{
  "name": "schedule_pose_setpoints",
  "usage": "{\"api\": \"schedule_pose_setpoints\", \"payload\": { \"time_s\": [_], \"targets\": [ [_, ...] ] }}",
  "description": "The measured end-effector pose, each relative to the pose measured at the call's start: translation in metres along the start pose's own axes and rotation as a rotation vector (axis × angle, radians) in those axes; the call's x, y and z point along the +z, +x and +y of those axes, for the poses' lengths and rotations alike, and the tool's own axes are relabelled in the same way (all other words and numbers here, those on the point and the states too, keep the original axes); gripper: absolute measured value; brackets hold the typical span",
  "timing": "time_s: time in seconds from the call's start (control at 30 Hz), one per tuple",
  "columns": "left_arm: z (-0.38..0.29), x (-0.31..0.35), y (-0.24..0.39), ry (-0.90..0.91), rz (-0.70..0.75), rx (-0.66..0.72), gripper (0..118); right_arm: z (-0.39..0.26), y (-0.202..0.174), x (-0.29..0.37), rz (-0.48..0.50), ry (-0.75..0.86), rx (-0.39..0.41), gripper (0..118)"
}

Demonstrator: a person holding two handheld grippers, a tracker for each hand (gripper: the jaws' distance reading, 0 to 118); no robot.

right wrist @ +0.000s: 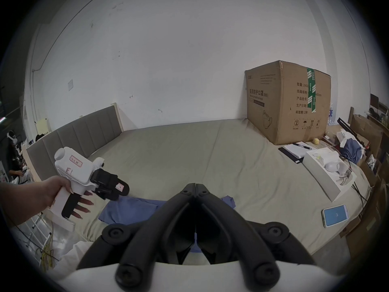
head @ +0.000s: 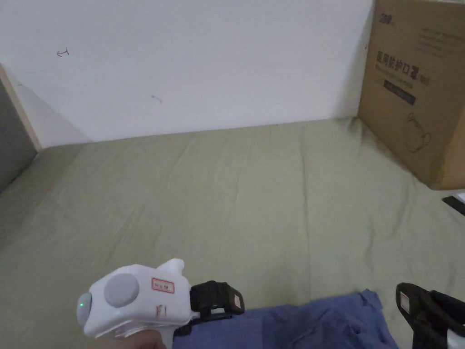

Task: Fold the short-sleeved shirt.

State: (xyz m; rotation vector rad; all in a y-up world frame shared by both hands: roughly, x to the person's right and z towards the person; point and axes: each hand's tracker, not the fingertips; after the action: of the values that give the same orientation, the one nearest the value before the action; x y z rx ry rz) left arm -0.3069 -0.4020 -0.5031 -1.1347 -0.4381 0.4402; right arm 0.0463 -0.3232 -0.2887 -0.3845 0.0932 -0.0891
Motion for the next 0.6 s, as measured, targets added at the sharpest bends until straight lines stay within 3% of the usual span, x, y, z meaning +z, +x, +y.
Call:
{"api": "schedule_pose_setpoints", "payload": {
  "time_s": [0.2, 0.23, 0.3, 0.33, 0.37, 0.5, 0.6],
  "targets": [
    [-0.003, 0.041, -0.024, 0.046, 0.176, -0.026, 109, -0.006, 0.008, -0.009, -0.024, -0.015, 0.002, 0],
    [-0.009, 0.038, -0.027, 0.048, 0.153, -0.047, 95, -0.007, 0.01, -0.011, -0.022, -0.02, -0.006, 0],
    [-0.018, 0.025, -0.024, 0.02, 0.151, -0.108, 10, -0.008, 0.011, -0.014, -0.013, -0.026, -0.026, 0],
    [-0.023, 0.014, -0.021, -0.012, 0.172, -0.12, 0, -0.008, 0.011, -0.015, -0.011, -0.027, -0.029, 0],
    [-0.027, 0.006, -0.017, -0.03, 0.176, -0.139, 0, -0.008, 0.01, -0.015, -0.011, -0.028, -0.029, 0],
    [-0.034, -0.037, -0.002, -0.087, -0.026, -0.144, 0, -0.009, 0.009, -0.016, -0.01, -0.031, -0.01, 0],
    [-0.04, -0.073, 0.013, -0.122, -0.025, -0.167, 0, -0.012, 0.01, -0.017, -0.009, -0.043, 0.002, 0]
  ]
}}
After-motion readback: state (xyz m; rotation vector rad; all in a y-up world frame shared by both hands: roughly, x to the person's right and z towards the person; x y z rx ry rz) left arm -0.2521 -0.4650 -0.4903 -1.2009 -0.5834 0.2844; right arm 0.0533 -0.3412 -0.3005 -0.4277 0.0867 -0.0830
